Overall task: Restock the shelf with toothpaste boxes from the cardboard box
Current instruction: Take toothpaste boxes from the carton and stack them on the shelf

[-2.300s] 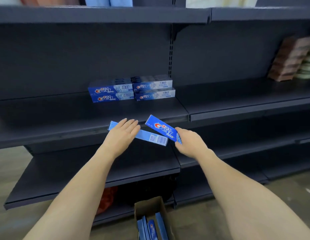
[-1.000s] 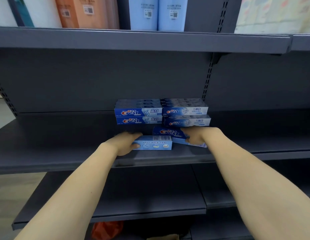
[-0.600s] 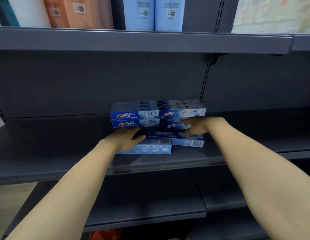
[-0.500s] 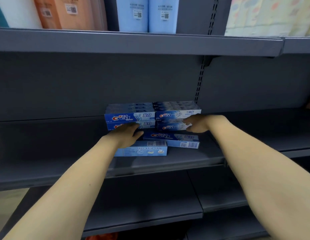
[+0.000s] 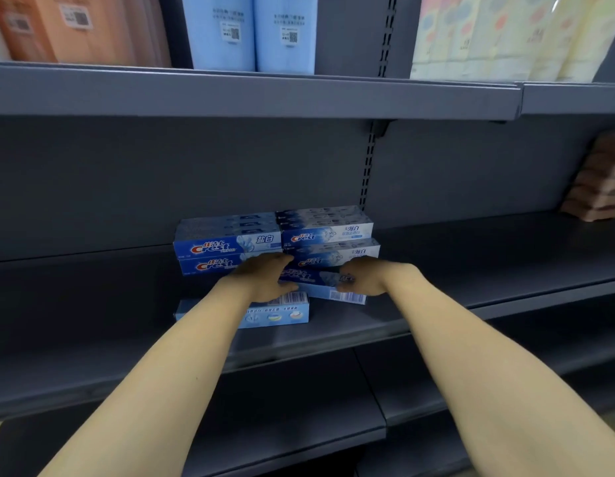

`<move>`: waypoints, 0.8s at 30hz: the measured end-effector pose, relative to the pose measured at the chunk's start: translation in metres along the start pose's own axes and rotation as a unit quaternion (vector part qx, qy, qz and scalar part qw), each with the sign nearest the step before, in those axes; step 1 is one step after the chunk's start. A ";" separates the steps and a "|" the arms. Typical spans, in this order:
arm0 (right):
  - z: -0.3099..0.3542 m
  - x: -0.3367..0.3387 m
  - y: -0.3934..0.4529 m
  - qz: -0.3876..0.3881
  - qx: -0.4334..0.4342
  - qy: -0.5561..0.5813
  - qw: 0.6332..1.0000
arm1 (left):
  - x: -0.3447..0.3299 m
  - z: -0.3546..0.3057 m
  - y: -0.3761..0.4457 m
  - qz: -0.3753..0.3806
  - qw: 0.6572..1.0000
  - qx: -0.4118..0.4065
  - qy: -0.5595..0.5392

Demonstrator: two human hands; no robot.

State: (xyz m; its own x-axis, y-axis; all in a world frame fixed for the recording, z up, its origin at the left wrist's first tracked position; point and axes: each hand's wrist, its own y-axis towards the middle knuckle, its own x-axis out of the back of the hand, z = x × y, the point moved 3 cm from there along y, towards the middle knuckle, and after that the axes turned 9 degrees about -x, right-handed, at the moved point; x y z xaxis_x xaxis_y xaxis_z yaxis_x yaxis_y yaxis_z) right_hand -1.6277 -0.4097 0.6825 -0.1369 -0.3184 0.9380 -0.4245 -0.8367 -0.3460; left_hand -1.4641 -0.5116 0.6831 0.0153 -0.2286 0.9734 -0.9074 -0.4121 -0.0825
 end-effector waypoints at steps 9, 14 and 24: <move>0.029 0.001 0.009 -0.093 0.072 0.055 0.991 | 0.000 0.027 -0.004 -0.032 0.999 0.019 0.005; 0.041 0.002 0.019 -0.117 0.092 0.046 0.988 | 0.001 0.041 -0.014 -0.040 0.998 0.048 0.032; 0.089 0.007 0.039 -0.177 0.138 0.060 0.973 | -0.003 0.083 -0.043 -0.084 0.978 0.137 0.132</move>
State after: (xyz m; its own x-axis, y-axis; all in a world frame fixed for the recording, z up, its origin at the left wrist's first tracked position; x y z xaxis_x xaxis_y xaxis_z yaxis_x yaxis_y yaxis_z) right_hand -1.5653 -0.4843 0.6736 -0.1365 0.0513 0.9893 -0.2106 -0.9773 0.0217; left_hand -1.3908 -0.5663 0.6662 0.0128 0.0840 0.9964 -0.7535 -0.6542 0.0648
